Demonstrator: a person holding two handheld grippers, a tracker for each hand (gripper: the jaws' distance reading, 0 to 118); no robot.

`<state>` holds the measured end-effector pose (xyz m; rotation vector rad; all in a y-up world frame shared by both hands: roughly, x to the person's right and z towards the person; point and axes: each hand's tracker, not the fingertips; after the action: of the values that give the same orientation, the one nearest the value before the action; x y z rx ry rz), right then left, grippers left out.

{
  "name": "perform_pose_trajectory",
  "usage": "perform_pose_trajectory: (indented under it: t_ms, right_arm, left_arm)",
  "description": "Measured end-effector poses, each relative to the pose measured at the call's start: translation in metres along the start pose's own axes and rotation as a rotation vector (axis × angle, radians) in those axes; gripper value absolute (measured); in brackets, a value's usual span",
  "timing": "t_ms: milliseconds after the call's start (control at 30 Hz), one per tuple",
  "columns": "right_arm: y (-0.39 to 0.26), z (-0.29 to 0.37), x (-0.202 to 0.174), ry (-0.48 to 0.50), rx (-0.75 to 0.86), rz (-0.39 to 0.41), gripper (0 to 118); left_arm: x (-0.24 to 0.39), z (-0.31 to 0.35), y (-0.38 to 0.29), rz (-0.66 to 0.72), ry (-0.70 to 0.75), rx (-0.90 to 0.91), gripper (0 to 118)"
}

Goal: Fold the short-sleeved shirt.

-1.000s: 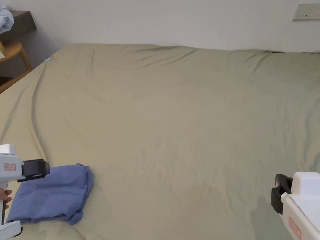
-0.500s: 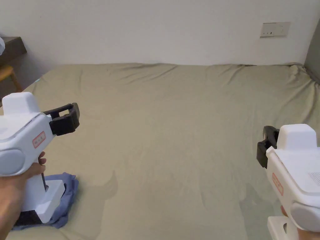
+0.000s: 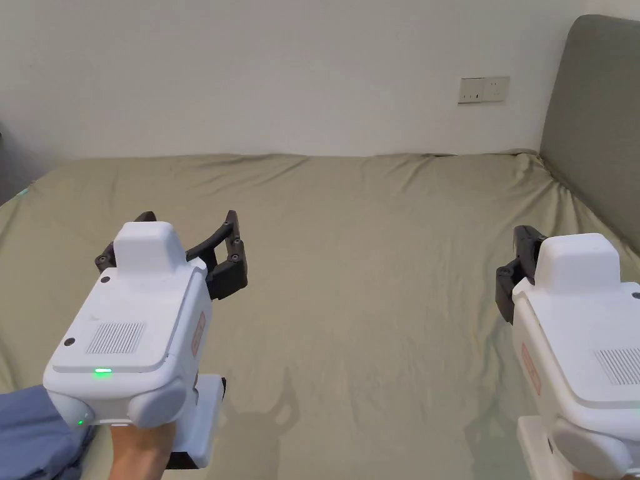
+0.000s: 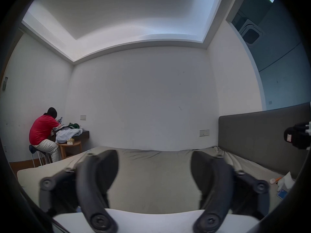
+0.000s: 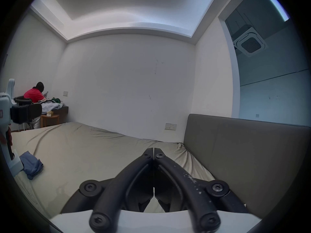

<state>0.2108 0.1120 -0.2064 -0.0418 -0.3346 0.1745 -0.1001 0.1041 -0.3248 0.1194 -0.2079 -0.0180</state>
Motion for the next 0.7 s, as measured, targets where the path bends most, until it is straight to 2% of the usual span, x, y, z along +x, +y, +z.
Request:
perform_pose_trajectory:
  t_ms: [33,67,100,300,700]
  right_arm:
    - [0.0,0.002,0.001,-0.002,0.005,-0.003,2]
    - [0.0,0.003,0.003,-0.007,0.01,-0.008,2]
    - [0.0,0.005,0.004,-0.008,0.014,-0.012,2]
    - [0.001,0.007,0.005,-0.012,0.022,-0.024,2]
    - [0.006,0.012,0.002,-0.013,0.035,-0.016,2]
  left_arm:
    - [0.002,0.002,-0.002,0.003,-0.015,0.001,68]
    - [0.006,0.004,-0.003,0.013,-0.037,0.001,42]
    - [0.008,0.005,-0.004,0.034,-0.054,-0.013,2]
    - [0.019,0.016,-0.011,-0.036,-0.078,-0.047,0]
    - [0.016,0.012,-0.012,-0.035,-0.081,-0.055,0]
